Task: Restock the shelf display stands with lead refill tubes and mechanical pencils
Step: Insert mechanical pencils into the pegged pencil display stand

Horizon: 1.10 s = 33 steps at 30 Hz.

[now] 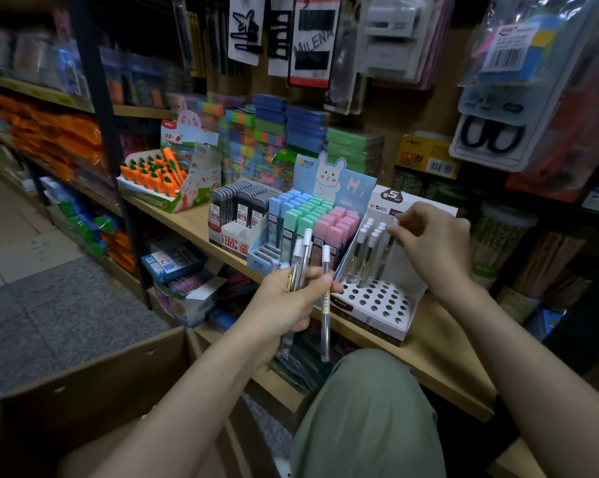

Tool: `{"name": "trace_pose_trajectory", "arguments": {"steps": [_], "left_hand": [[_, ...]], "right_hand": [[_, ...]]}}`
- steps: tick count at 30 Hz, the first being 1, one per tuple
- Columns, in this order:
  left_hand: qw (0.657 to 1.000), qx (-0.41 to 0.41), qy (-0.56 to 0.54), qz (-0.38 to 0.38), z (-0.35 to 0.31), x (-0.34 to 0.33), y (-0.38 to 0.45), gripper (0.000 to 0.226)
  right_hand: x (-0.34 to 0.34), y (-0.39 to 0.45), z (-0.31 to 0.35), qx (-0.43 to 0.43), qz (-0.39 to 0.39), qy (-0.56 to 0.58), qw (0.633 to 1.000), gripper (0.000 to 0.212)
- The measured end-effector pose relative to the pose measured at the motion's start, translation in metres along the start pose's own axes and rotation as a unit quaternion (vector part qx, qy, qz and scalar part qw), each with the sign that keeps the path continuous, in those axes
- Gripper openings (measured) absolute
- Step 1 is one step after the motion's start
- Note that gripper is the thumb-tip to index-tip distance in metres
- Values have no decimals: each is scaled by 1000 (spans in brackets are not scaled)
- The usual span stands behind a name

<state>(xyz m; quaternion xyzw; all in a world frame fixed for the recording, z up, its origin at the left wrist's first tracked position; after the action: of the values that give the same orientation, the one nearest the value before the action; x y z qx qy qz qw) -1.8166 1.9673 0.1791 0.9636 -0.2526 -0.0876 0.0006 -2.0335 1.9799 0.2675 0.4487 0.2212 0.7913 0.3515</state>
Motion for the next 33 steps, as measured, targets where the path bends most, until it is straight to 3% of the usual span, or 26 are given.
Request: {"name": "trace_pose_trajectory", "arguments": {"steps": [5,10,14,16,20,23,29,33], "left_hand": [[1000,5,-12,-13,4,5,0,19],[997,21,-59,-55,9,10,2,22],[992,37,-113,-32,7,6,-3,20],[993,36,-110,-6,4,3,-6,21],[998,9,-26,58,-5,-8,-13,24],[998,-6,-6,58,-9,-12,-15,23],[1000,-4,-4,27,-9,-9,-13,20],[995,77,-15,-56,3,9,-10,24]], "right_hand": [[1,-5,-2,-3,-16,6,1000,12],[-8,-9,-3,-33,27,-25,999,10],[6,-28,9,20,11,-24,999,29],[15,-39,22,46,2,24,999,26],[-1,-56,44,-33,142,227,963,29],[-3,-58,59,-35,172,281,943,35],[0,-59,69,-14,174,292,940,25],[30,-33,48,3,53,269,962,26]]}}
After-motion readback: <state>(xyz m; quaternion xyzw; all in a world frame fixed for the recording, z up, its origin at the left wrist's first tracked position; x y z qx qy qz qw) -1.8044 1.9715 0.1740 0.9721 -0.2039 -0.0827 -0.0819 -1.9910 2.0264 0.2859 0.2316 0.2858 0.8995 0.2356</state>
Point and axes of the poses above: each hand's wrist, its own y-axis towards the middle knuckle, its own x-axis out of the back of the hand, z = x × y, the point moved 6 cm from there along y, towards the middle knuckle
